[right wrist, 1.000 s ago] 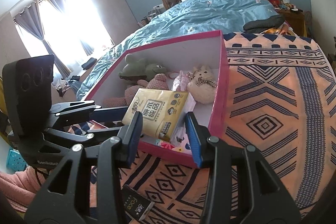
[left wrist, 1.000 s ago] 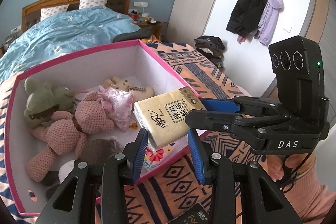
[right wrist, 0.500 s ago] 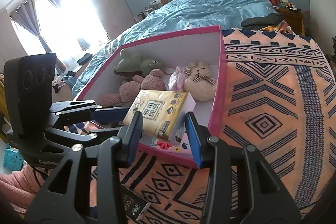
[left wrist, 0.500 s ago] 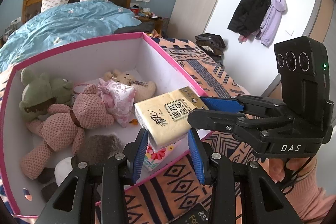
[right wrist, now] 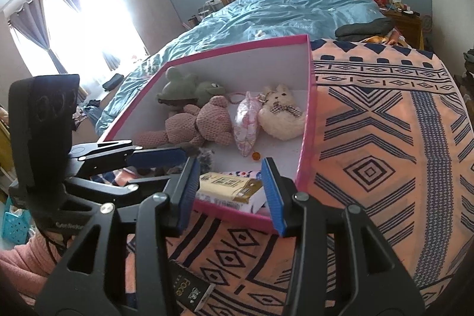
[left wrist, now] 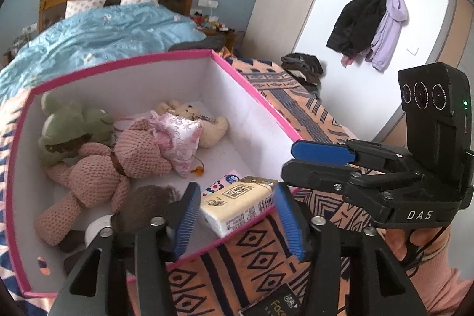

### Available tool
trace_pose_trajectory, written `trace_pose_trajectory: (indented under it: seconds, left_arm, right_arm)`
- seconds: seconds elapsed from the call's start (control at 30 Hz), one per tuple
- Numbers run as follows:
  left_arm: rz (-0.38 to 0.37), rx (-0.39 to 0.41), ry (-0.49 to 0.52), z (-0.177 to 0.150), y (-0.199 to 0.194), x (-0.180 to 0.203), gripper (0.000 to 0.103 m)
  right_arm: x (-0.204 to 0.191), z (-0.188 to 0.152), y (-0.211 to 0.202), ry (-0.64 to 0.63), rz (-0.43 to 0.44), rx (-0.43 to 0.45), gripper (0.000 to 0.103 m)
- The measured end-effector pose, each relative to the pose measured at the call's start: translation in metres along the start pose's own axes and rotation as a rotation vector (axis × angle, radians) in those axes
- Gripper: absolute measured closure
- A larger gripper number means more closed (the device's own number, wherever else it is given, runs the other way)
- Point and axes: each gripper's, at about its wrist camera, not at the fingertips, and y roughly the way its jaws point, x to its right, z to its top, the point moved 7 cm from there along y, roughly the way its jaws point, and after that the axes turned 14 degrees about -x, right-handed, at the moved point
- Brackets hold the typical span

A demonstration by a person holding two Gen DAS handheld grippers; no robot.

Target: Organize objects

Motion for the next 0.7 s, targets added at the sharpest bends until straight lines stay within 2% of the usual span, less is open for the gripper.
trace_pose_trajectory:
  seconds: [0.13,0.23,0.33,0.53,0.7]
  left_arm:
    - [0.036,0.063,0.044,-0.014,-0.022,0.007,0.039]
    - [0.106,0.121,0.093,-0.030,-0.041,0.013,0.032]
    - [0.094,0.140,0.103,-0.047,-0.052,0.017,0.026]
    - [0.038,0.044,0.059,-0.086,-0.028,0.014,0.026]
    - [0.005,-0.023,0.011,-0.112,-0.007,0.012,0.026]
  right_arm:
    - [-0.012,-0.010,-0.015,-0.038,0.020,0.040,0.049]
    - [-0.023,-0.022,-0.028,-0.070,0.049,0.066,0.047]
    - [-0.033,-0.038,-0.034,-0.088,0.083,0.074,0.045]
    - [-0.049,-0.079,-0.016,-0.116,0.101,-0.005,0.045]
    - [-0.044,-0.104,0.007,-0.072,0.111,-0.078,0.045]
